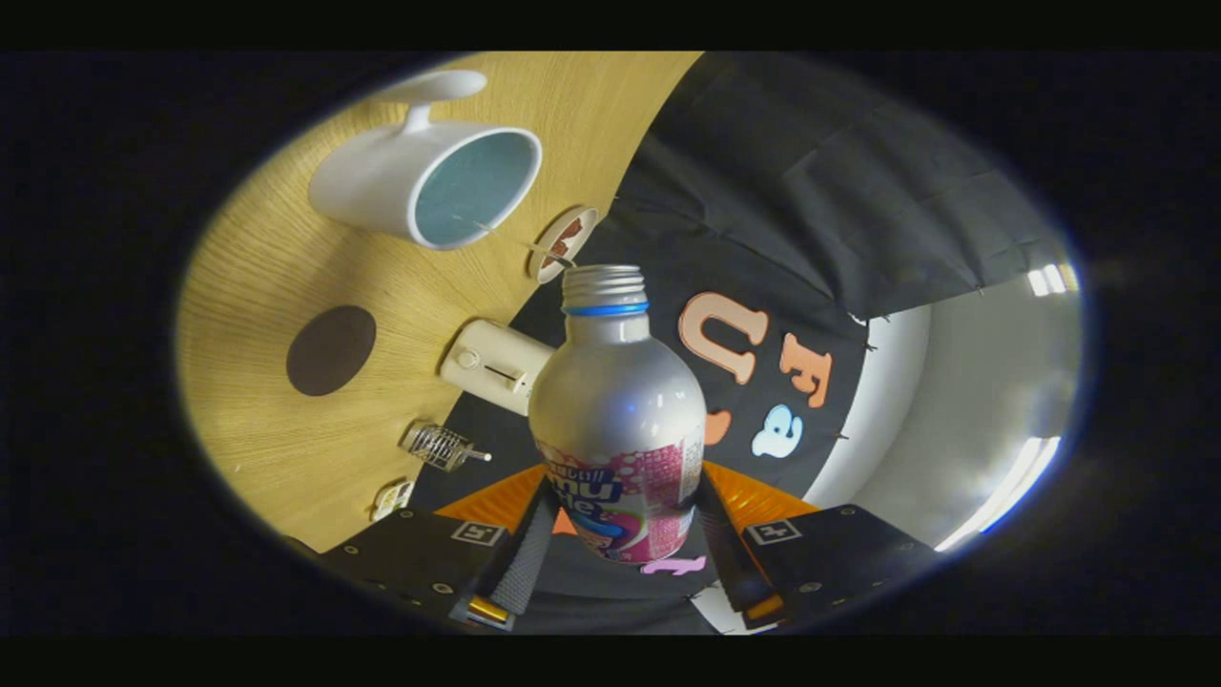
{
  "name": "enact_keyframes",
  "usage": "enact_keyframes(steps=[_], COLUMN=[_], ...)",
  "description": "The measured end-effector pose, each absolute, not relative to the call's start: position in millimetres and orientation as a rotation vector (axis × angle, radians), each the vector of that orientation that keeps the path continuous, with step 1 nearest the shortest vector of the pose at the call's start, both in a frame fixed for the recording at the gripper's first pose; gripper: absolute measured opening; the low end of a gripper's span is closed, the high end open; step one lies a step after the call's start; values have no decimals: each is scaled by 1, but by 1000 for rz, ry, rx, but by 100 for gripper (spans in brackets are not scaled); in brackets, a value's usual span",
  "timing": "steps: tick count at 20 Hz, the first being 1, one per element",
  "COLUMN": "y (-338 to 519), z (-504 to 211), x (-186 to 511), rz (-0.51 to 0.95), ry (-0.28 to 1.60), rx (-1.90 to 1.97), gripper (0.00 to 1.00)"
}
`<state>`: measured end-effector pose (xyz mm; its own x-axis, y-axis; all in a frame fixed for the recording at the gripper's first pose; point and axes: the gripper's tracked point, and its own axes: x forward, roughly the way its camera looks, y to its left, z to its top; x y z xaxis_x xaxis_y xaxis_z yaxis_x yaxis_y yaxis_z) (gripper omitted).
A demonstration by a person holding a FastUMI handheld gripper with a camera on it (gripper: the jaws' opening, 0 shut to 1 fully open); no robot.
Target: Take the bottle from table, then pour the juice into the cup, finally place the bottle on the coaster
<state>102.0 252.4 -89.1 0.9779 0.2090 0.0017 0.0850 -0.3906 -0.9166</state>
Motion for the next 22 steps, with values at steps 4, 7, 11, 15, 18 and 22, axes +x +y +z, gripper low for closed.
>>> enact_keyframes(steps=[4, 7, 11, 15, 18, 22], y=[258, 260, 257, 257, 259, 263], z=[-101, -111, -131, -149, -152, -133], x=[98, 101, 100, 96, 97, 104], rz=[161, 183, 230, 288, 308, 293], ry=[-205, -194, -128, -45, 0, 3], rx=[-1972, -1967, -1888, -1733, -1568, -1308], gripper=[77, 77, 77, 77, 77, 77])
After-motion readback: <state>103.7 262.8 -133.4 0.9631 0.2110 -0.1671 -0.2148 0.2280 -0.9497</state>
